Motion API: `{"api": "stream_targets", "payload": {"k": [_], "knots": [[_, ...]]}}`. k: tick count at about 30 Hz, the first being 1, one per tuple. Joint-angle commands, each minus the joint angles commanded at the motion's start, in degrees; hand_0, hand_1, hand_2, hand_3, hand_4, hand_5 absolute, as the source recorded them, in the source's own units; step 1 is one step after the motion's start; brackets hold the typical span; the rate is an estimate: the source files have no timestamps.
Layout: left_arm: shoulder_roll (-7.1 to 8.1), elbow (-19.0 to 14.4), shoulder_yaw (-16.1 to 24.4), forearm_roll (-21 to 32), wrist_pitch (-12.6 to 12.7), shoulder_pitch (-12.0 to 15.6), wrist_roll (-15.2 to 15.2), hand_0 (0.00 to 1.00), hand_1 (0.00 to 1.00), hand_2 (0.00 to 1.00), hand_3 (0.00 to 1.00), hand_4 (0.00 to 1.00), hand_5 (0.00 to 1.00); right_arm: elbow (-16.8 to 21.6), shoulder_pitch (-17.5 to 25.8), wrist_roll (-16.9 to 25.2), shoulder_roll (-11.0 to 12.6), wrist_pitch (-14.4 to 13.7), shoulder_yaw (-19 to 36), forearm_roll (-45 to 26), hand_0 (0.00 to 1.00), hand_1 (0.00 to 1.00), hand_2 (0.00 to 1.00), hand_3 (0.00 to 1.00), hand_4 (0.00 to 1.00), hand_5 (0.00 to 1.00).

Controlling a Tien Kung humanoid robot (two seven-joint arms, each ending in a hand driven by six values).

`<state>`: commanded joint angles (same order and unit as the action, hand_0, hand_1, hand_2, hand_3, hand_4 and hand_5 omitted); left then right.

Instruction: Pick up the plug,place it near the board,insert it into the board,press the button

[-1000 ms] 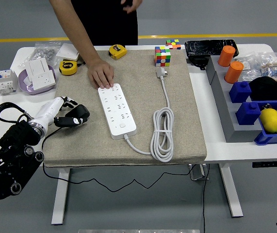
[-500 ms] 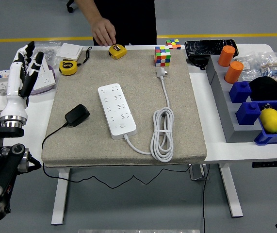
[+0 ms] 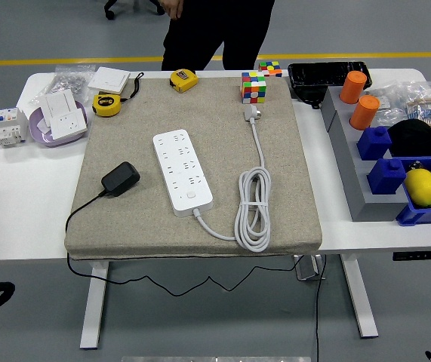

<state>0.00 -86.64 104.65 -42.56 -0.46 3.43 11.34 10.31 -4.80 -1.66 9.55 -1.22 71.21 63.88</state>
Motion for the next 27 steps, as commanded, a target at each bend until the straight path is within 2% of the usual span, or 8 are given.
{"api": "stream_targets", "payload": {"k": [2,3,5,8,9,14,15,27], "knots": [[0.0,0.1,0.8,4.8,-0.6,0.0,-0.7,0.838,0.859,0.834,0.92,0.998,0.905,0.0,-0.1,0.1,0.0,0.0,-0.1,-0.1,0.998,0.792,0.718,0.73,0.998,0.886],[0.0,0.1,1.0,7.4,-0.7,-0.1,-1.1,0.793,0.829,0.797,0.825,0.998,0.91,0.0,-0.1,0.1,0.0,0.0,-0.2,-0.2,0.998,0.793,0.718,0.731,0.998,0.885],[0.0,0.2,1.2,9.9,-0.6,-0.3,-2.0,0.793,0.829,0.797,0.825,0.998,0.91,0.0,-0.2,0.2,0.1,0.0,-0.1,-0.3,0.998,0.793,0.718,0.731,0.998,0.885],[0.0,0.0,1.4,2.7,-0.4,-0.8,-5.0,0.793,0.829,0.797,0.825,0.998,0.91,0.0,-0.5,0.2,0.2,-0.1,0.0,-0.5,0.998,0.793,0.718,0.731,0.998,0.885],[0.0,-0.2,1.4,0.6,-0.8,-1.0,-5.8,0.894,0.914,0.84,0.78,0.998,0.945,0.0,-0.6,0.2,0.2,-0.1,0.0,-0.5,0.998,0.792,0.718,0.731,0.998,0.884],[0.0,-1.1,1.3,-6.8,-2.3,-1.7,-8.7,0.894,0.914,0.84,0.78,0.998,0.945,0.0,-0.7,0.2,0.1,-0.1,0.2,-0.6,0.998,0.792,0.718,0.731,0.998,0.884],[0.0,-1.2,1.3,-7.8,-2.5,-1.7,-9.1,0.973,0.981,0.876,0.795,0.998,0.998,0.0,-0.7,0.3,0.1,-0.1,0.1,-0.6,0.998,0.791,0.718,0.73,0.998,0.885],[0.0,0.0,-0.2,-12.2,-2.7,-1.9,-11.8,0.986,0.996,0.889,0.81,0.998,0.998,0.0,-1.3,0.2,0.0,-0.1,0.4,-0.4,0.998,0.791,0.719,0.73,0.998,0.884]]}}
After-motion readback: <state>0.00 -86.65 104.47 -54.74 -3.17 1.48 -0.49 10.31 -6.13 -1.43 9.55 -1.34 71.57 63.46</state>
